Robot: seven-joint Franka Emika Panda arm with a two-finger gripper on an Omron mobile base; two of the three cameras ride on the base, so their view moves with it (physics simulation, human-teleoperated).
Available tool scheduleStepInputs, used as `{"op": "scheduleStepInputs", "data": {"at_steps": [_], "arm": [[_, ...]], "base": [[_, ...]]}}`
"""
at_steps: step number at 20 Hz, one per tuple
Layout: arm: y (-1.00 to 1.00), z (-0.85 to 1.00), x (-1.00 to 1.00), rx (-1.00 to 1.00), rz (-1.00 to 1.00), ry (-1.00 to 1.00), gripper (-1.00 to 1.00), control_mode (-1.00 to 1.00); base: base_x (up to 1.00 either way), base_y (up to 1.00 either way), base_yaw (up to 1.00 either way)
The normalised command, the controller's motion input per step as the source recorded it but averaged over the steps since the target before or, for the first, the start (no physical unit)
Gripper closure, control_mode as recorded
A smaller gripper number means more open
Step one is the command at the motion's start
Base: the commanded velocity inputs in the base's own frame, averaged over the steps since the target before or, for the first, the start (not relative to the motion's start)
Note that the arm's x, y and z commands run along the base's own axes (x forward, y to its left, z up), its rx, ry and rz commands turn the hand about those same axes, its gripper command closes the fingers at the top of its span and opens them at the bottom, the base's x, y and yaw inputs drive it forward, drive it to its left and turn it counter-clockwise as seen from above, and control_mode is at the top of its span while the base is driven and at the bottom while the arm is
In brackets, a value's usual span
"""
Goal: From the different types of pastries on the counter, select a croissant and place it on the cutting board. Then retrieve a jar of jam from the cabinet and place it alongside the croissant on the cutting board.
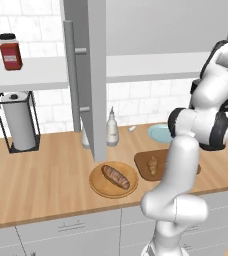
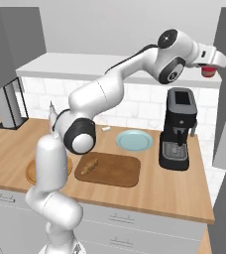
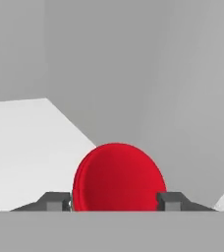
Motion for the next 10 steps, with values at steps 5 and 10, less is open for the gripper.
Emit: {"op": "scheduleStepInputs", "data": {"at_steps": [5, 10], "arm": [[-0.08, -0.08, -0.17, 0.03, -0.04, -0.09, 1.0, -1.0], [0.37, 0.16, -0.62, 0.0, -0.03, -0.13, 1.0, -1.0]], "base": [[0.0, 0.0, 0.0], [0.0, 0.0, 0.0]]}}
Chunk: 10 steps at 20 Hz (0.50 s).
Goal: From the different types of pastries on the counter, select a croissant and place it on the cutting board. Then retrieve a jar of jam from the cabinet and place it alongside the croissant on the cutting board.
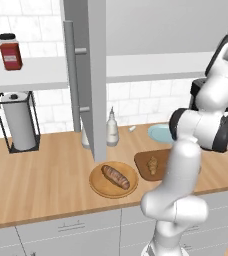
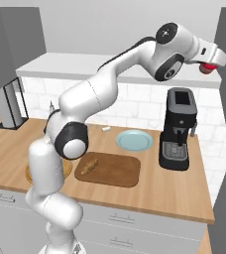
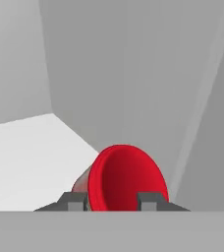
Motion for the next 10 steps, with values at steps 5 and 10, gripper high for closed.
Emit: {"op": "scheduleStepInputs", "data": {"at_steps": [5, 10], "arm": [[0.69, 0.04, -1.0, -0.11, 0.0, -0.15, 1.0, -1.0], [0.92, -0.14, -1.0, -0.18, 0.04, -0.03, 1.0, -1.0]], "base": [[0.0, 0.0, 0.0], [0.0, 0.0, 0.0]]}}
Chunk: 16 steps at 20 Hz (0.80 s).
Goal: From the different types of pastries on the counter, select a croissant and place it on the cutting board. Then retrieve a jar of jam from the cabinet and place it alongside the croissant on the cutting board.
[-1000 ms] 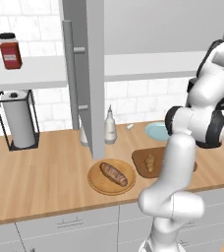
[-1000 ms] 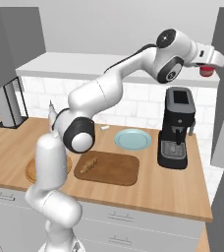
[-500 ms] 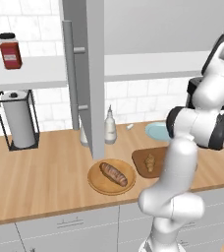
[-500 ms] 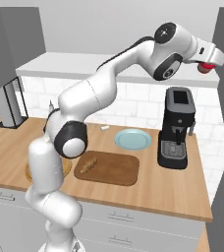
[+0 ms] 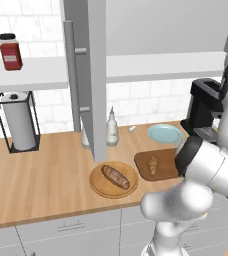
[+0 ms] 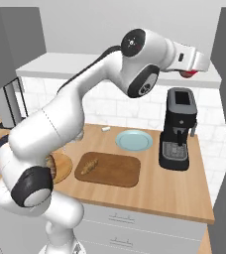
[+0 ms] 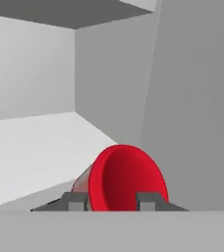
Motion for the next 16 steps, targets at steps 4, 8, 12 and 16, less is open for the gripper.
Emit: {"op": "scheduleStepInputs", "data": {"at_steps": [4, 8, 12, 16], "arm": [[1.0, -0.21, -1.0, -0.25, 0.1, 0.02, 1.0, -1.0], [0.99, -0.05, -1.0, -0.23, 0.09, 0.14, 1.0, -1.0], [0.85, 0.0, -1.0, -0.24, 0.14, 0.22, 1.0, -1.0], [0.59, -0.01, -1.0, -0.31, 0.21, 0.21, 1.0, -1.0]], "base": [[0.0, 0.0, 0.0], [0.0, 0.0, 0.0], [0.0, 0.0, 0.0], [0.0, 0.0, 0.0]]}}
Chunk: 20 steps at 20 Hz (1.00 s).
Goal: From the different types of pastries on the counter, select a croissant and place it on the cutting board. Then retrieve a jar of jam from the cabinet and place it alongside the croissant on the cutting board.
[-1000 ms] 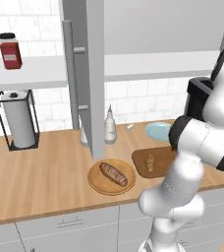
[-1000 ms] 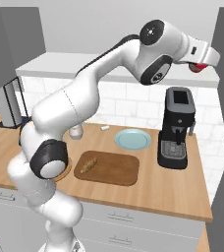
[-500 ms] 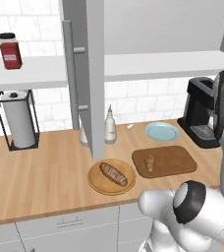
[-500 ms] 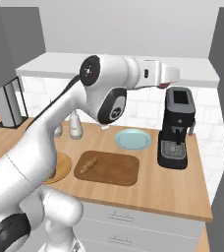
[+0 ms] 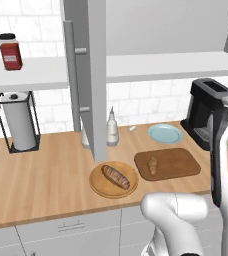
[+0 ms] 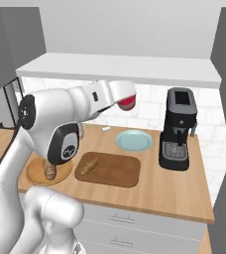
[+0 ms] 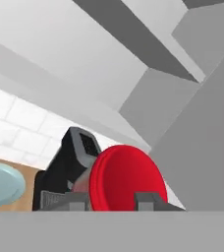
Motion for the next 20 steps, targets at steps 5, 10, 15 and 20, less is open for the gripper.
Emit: {"op": "scheduleStepInputs", "data": {"at_steps": [5, 10, 15, 20], "arm": [[0.72, -0.26, -0.76, -0.37, 0.25, 0.22, 1.0, -1.0], [0.12, -0.31, -0.02, -0.28, 0.33, 0.17, 1.0, -1.0], [0.18, -0.37, 0.04, -0.31, 0.36, 0.13, 1.0, -1.0], [0.12, -0.76, 0.0, -0.17, 0.28, -0.14, 1.0, -1.0]], "base": [[0.0, 0.0, 0.0], [0.0, 0.0, 0.0], [0.0, 0.0, 0.0], [0.0, 0.0, 0.0]]}}
